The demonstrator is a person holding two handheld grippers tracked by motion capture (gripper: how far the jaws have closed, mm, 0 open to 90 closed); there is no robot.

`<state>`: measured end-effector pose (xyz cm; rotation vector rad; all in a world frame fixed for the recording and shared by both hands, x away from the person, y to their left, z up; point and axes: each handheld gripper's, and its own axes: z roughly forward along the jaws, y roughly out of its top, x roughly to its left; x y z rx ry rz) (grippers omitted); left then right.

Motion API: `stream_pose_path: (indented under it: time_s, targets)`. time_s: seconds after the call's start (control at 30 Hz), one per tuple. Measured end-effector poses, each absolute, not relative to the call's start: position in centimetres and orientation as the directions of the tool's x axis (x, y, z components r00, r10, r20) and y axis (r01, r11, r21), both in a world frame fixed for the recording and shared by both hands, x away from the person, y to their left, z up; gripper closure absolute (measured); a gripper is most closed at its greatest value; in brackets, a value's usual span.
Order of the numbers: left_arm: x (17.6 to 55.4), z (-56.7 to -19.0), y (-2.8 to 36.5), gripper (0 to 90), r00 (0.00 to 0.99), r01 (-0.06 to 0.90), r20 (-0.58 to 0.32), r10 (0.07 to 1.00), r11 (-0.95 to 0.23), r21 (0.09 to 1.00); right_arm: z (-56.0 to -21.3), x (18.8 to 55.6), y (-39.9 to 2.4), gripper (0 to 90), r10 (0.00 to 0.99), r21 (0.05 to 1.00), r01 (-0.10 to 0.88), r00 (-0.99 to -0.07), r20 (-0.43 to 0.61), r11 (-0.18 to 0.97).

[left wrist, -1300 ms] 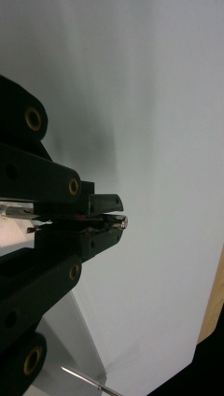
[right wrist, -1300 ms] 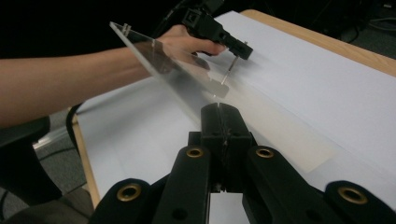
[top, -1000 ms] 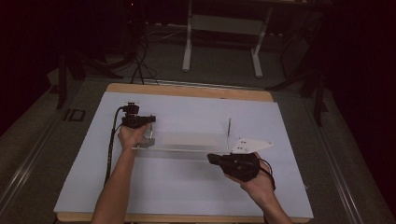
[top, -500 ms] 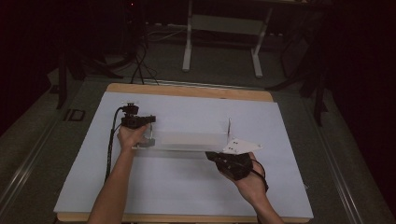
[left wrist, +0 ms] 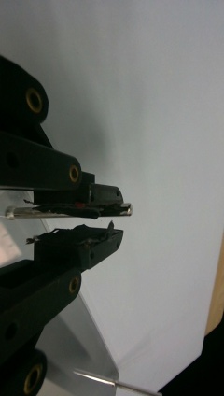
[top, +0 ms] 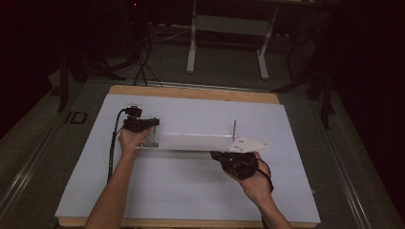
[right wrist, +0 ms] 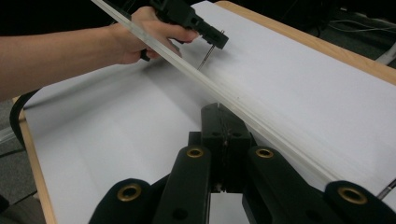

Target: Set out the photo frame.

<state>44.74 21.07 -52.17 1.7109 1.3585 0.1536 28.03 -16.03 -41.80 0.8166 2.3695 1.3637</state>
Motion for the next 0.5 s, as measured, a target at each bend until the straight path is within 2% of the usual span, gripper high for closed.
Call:
stream_pose_path:
  time_s: [0.23,0.5]
  targets:
    - [43.3,-51.3,22.2,70.5,0.417,0.666,-0.397,0.817,0.022,0.745,-41.4,28.2,-16.1,90.0,0.608,0.863,0.328,-0.794,0.030,0.385]
    - [41.4,-50.1,23.4,67.7,0.444,0.631,-0.364,0.819,0.002,0.776,-41.2,28.4,-16.2,90.0,0.615,0.864,0.329,-0.788,0.030,0.380]
